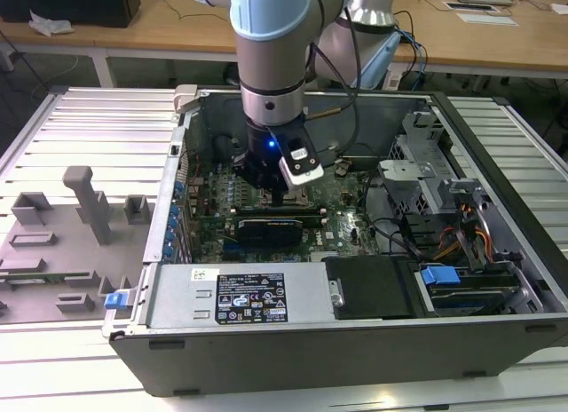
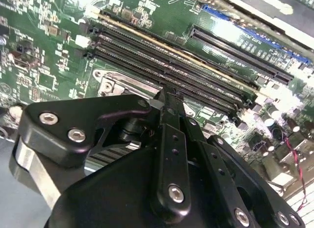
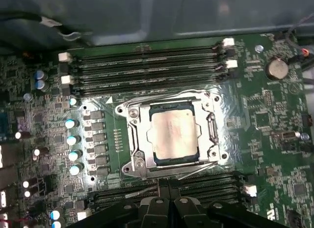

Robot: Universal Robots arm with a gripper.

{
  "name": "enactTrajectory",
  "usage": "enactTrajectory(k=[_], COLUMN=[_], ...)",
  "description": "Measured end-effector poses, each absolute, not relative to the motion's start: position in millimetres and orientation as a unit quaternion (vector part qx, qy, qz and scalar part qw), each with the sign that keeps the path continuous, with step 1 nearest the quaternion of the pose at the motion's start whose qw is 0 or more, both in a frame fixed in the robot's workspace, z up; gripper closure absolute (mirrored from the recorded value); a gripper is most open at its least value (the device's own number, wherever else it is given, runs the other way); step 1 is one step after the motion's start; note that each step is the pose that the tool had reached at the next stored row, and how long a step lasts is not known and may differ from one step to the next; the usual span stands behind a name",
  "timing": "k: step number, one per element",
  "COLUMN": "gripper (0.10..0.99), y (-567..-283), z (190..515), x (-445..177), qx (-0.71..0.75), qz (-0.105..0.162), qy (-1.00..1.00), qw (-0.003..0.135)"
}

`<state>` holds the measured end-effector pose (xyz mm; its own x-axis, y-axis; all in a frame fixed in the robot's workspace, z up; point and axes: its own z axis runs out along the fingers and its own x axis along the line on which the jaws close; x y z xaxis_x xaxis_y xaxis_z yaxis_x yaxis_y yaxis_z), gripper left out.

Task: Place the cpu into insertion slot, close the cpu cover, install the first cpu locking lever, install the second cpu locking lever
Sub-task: 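Install the second cpu locking lever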

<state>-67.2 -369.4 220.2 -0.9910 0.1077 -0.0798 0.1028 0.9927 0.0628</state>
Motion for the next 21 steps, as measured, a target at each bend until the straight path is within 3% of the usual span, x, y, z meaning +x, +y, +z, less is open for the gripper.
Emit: enactTrajectory(k=[5,13,21], gripper=[0.98,0.98,0.98], y=[-369,-391,-397], z=[216,213,206], x=[-80,-87,-91], qx=[0.038,0.033,0.028], qz=[0.037,0.099,0.127], qy=[0.998,0.994,0.991], qw=[0.041,0.039,0.038])
